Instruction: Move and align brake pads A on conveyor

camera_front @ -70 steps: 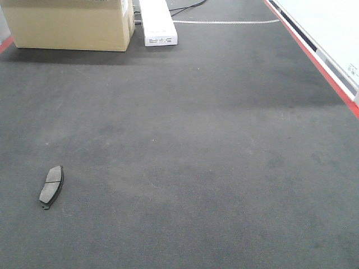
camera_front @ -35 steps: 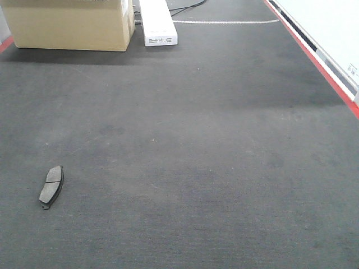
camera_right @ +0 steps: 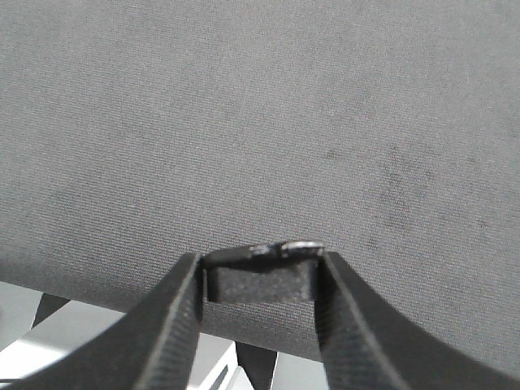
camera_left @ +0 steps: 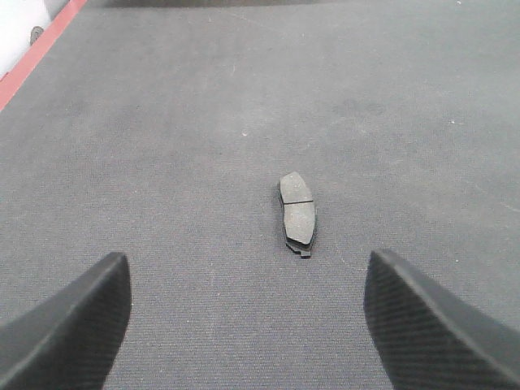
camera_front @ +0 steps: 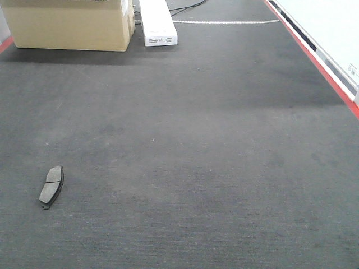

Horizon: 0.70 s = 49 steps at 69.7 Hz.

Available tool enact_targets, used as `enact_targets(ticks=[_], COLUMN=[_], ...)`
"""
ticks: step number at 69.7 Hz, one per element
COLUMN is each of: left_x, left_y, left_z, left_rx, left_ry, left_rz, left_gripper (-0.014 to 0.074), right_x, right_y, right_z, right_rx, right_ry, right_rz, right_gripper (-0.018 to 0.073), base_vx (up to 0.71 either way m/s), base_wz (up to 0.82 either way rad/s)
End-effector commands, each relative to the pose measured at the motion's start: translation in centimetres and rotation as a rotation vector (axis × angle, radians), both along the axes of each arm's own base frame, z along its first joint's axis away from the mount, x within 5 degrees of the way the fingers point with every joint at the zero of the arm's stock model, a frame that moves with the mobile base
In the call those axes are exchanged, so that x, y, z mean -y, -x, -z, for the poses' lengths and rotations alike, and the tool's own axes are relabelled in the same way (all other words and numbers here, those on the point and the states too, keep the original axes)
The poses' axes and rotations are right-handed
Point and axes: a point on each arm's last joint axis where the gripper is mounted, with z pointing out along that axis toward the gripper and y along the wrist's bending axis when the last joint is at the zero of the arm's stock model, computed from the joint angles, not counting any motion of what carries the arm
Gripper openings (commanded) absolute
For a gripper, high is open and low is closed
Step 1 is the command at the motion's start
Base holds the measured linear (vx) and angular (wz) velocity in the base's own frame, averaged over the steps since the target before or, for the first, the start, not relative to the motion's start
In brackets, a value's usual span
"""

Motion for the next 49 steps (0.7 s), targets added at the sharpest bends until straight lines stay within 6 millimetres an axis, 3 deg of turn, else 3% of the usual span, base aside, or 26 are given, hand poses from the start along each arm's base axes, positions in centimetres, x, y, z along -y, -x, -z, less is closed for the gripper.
enact_targets(ticks=[1,49], left_x=[0.05,0.05], left_y=[-0.25,-0.25], left_z=[-1.27,-1.27], left_rx=[0.083,0.083], left_ry=[-0.006,-0.006], left_rz=[0.008,0.008], left_gripper=[0.0554,0.0554], right_x=[-0.02,-0.03], right_y=[0.02,-0.15], right_z=[-0.74,-0.86], right_rx=[0.023,0.046], right_ry=[-0.006,-0.009], right_rz=[0.0,0.002], right_gripper=[-0.0007,-0.0007], base_vx=[0.0,0.0], base_wz=[0.0,0.0])
